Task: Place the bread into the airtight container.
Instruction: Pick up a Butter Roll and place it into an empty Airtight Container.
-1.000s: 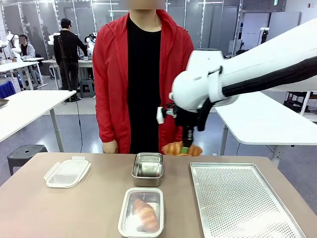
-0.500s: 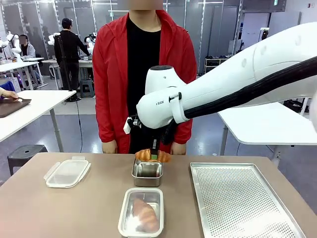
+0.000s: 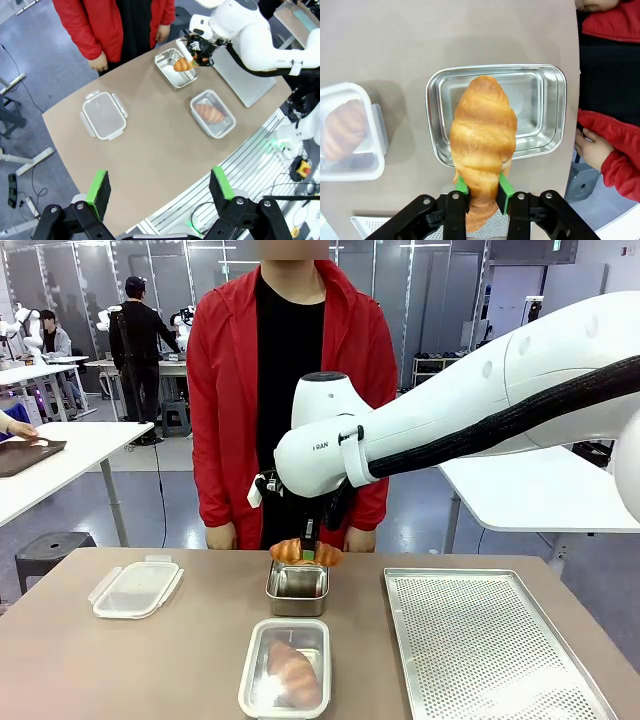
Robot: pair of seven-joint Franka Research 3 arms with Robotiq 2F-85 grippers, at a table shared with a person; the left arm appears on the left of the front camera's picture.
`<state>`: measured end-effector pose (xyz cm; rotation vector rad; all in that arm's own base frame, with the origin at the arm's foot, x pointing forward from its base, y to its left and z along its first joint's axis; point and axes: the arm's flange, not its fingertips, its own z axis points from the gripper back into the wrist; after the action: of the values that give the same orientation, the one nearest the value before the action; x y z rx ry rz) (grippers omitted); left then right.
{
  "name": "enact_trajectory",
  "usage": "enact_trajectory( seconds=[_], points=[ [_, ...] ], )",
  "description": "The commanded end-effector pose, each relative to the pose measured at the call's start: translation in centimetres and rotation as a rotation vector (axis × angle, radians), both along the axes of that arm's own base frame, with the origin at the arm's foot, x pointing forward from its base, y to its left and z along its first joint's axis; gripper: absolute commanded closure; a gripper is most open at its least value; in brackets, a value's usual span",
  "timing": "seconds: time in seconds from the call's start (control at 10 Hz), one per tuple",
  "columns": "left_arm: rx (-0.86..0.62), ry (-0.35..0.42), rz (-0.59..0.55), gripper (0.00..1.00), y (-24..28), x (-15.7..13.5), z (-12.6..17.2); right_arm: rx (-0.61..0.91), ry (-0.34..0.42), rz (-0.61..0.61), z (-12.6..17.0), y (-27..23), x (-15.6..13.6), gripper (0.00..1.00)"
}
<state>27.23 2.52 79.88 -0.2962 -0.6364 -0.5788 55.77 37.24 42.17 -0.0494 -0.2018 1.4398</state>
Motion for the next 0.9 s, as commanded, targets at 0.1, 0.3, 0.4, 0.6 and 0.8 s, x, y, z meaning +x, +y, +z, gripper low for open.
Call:
enact_trajectory(
  seconds=[0.1, 0.3, 0.4, 0.6, 0.8],
  points=[
    [0.0, -0.013, -0.018, 0.0, 0.0, 0.0, 0.1, 0.0, 0.0, 0.0, 0.0, 0.0, 0.0, 0.77],
    [0.0, -0.013, -0.018, 0.0, 0.0, 0.0, 0.1, 0.038, 0.065, -0.294, -0.6, -0.7, 1.1, 0.77],
    [0.0, -0.013, -0.018, 0.0, 0.0, 0.0, 0.1, 0.056, 0.062, -0.433, -0.8, -0.5, 1.1, 0.77],
    [0.0, -0.013, -0.018, 0.0, 0.0, 0.0, 0.1, 0.162, 0.036, -0.676, -1.5, -0.1, 1.7, 0.77],
    [0.0, -0.013, -0.018, 0.0, 0.0, 0.0, 0.1, 0.247, 0.016, -0.858, -2.2, -0.5, 3.2, 0.77]
  ],
)
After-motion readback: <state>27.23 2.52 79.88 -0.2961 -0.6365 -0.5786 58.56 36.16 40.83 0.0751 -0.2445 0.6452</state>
